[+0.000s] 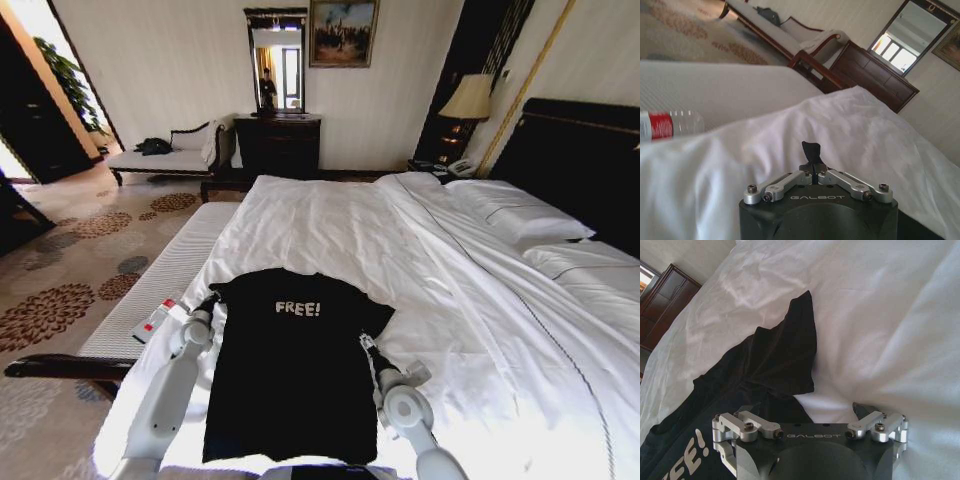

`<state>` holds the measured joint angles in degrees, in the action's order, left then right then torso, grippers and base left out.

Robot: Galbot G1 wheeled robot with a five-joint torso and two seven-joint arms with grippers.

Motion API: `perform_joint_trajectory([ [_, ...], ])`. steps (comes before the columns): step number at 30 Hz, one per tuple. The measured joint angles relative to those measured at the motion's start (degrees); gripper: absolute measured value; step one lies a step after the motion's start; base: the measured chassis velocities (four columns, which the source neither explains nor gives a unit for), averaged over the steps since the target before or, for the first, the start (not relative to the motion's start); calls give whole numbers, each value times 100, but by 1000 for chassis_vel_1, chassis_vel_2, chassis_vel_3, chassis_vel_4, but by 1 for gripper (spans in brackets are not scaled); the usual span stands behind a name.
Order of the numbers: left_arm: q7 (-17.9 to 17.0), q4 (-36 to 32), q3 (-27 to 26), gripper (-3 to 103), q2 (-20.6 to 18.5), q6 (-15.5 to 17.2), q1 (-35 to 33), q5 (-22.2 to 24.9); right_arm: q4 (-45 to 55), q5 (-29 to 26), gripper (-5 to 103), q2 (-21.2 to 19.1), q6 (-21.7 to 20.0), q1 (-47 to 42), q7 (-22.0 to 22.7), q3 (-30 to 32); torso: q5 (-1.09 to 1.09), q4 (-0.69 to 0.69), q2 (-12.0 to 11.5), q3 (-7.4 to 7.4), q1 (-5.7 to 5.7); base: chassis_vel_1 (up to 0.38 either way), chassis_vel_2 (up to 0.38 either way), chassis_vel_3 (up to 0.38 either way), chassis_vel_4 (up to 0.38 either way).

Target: Fold the clothes on the bed.

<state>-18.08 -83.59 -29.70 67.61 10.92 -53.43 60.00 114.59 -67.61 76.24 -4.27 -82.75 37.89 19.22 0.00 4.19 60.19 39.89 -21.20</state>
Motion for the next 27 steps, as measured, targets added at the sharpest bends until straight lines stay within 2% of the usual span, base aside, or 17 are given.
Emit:
perform_joint_trajectory([
  [11,-139,-147,29,-2,-261,142,158,-123,42,19,100,9,0,-12,0,-11,0,0,0,0,0,0,0,0,0],
  [13,-158,-146,-18,9,-267,157,197,-144,51,23,100,5,-1,-28,0,-2,0,0,0,0,0,0,0,0,0],
  [18,-161,-128,-196,19,-271,171,252,-155,60,33,100,6,-1,-50,-2,10,0,0,0,0,0,0,0,0,0],
  [21,-169,-57,-494,36,-324,171,224,-115,71,43,100,22,-1,-62,-5,11,1,1,0,0,0,0,0,0,0],
  [23,-169,-51,-551,36,-338,171,193,-95,71,45,100,25,-1,-63,-5,9,1,0,0,0,0,0,0,0,0],
  [26,-136,-121,-808,52,-415,168,-236,-38,63,60,100,46,-1,-59,-7,-19,0,0,0,0,0,0,0,0,0],
  [27,-136,-121,-808,52,-415,168,-236,-38,63,60,100,46,-1,-59,-7,-19,0,0,0,0,0,0,0,0,0],
])
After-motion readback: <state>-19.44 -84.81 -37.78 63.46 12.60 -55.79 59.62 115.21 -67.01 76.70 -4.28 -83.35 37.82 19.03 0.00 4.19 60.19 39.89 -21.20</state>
